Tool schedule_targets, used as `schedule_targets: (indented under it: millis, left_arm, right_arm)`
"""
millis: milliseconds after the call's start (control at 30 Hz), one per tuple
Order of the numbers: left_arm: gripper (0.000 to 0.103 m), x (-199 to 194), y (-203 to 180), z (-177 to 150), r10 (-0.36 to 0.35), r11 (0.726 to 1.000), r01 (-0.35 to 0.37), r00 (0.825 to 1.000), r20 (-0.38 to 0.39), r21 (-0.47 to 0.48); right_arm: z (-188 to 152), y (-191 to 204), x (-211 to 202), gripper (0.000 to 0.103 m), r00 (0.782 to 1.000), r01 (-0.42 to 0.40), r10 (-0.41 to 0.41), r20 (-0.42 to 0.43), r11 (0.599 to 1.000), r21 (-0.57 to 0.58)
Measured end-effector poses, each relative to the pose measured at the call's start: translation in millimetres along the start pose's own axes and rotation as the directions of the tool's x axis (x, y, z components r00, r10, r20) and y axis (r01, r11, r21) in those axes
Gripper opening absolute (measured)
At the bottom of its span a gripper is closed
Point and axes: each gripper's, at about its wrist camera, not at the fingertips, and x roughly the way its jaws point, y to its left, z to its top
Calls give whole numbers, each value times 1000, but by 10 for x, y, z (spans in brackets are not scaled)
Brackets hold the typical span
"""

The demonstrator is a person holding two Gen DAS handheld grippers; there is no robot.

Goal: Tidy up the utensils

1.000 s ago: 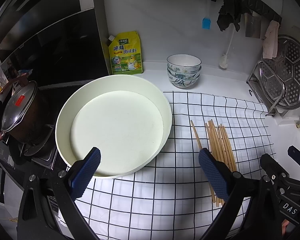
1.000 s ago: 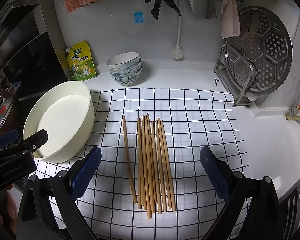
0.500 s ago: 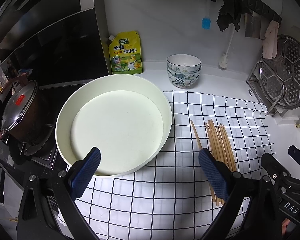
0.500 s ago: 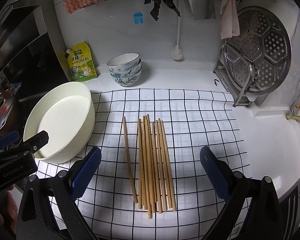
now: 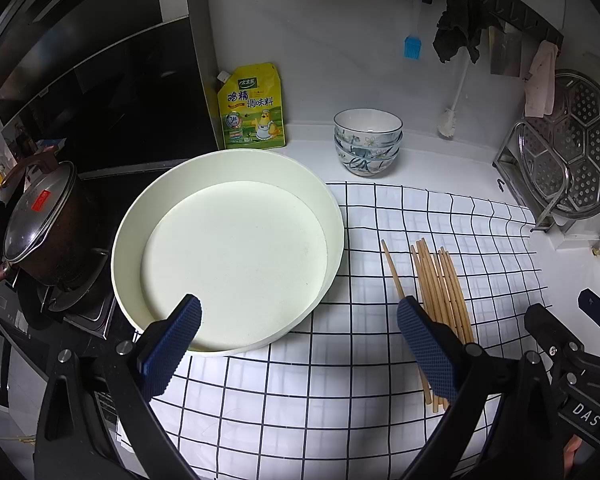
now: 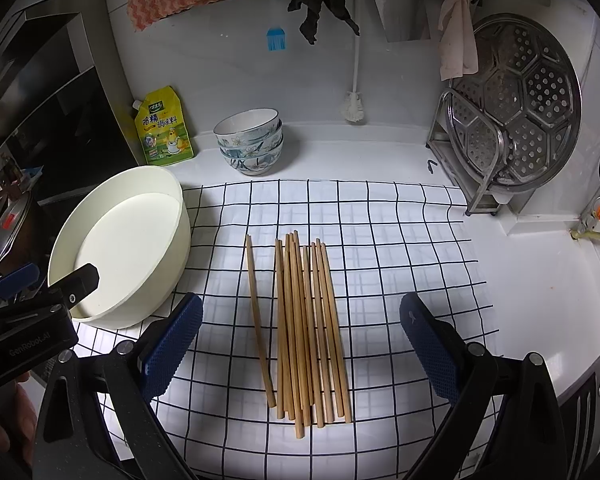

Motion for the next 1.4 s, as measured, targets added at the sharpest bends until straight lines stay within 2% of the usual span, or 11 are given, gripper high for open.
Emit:
schedule_targets:
  millis: [1400]
  left_arm:
    - [97,-3,19,-4,1,1000,-1,1000,-1,-1]
  right_arm:
    - [-1,-9,-18,94,1000,-2,2,6,1000,-2]
